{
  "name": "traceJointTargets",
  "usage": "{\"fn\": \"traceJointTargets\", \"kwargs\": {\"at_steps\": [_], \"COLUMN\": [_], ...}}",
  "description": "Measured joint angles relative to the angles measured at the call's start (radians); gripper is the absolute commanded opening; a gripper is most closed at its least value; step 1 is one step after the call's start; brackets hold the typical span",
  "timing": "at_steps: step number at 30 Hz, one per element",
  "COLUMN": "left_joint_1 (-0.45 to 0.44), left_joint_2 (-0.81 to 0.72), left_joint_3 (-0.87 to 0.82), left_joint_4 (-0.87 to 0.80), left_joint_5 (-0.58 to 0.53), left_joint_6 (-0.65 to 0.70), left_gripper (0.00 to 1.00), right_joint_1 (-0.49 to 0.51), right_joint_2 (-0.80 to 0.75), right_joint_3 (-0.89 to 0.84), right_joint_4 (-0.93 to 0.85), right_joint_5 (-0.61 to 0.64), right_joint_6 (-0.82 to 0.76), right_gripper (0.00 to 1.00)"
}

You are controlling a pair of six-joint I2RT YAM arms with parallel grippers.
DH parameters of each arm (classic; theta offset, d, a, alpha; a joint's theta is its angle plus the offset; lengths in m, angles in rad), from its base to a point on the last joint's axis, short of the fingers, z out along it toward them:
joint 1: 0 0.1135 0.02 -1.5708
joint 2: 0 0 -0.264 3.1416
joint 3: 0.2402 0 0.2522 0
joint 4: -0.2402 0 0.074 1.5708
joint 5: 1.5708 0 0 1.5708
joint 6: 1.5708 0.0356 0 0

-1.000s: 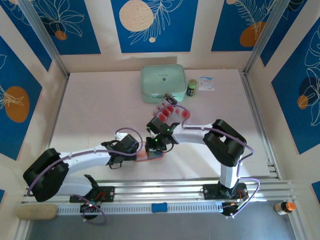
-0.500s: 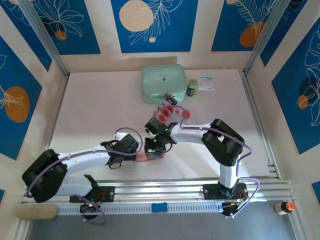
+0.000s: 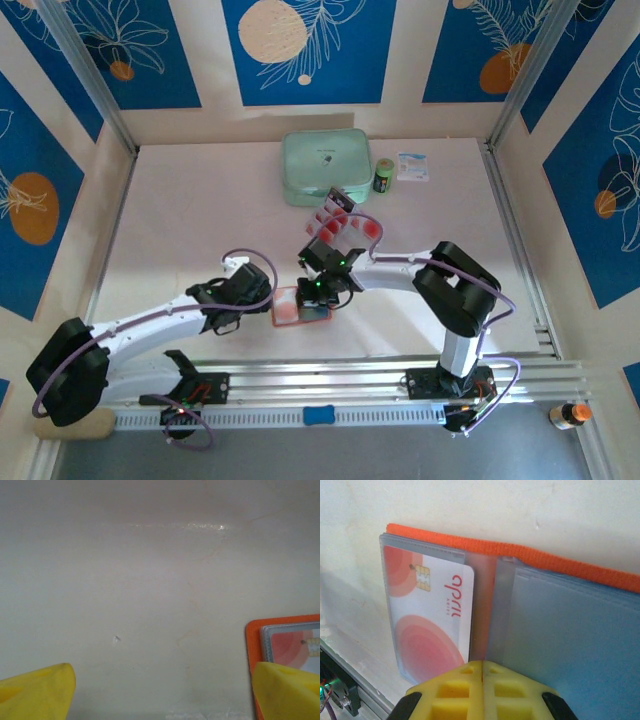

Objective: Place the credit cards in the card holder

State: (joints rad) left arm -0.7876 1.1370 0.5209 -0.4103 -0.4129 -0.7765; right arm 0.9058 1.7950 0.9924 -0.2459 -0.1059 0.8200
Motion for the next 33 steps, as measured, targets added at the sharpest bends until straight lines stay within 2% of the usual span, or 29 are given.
{"fn": "traceJointTargets", "kwargs": {"at_steps": [18,26,33], "left_joint_1": [0.007,0.008,0.003], "left_joint_2": [0.000,-0.017,-0.043], "left_joint_3": [0.028,0.031,0.037], "left_joint_4": [0.040,0.059,0.069], "left_joint_5": [0.069,0.122,0.127], "left_joint_6": [0.019,0.010,-0.022], "left_gripper": [0.94,0.95,1.00], "right_joint_1": [-0.013,-0.064,-0.132], "right_joint_2": [-0.077,-0.171,-0.249], "right_joint_3": [-0.080,-0.090,-0.092], "right_joint_4": [0.019,0.013,-0.043], "right_joint_5": [0.012,0.013,0.031], "right_joint_6": [0.025,-0.009,-0.076], "right_gripper": [0.00,0.00,0.04]}}
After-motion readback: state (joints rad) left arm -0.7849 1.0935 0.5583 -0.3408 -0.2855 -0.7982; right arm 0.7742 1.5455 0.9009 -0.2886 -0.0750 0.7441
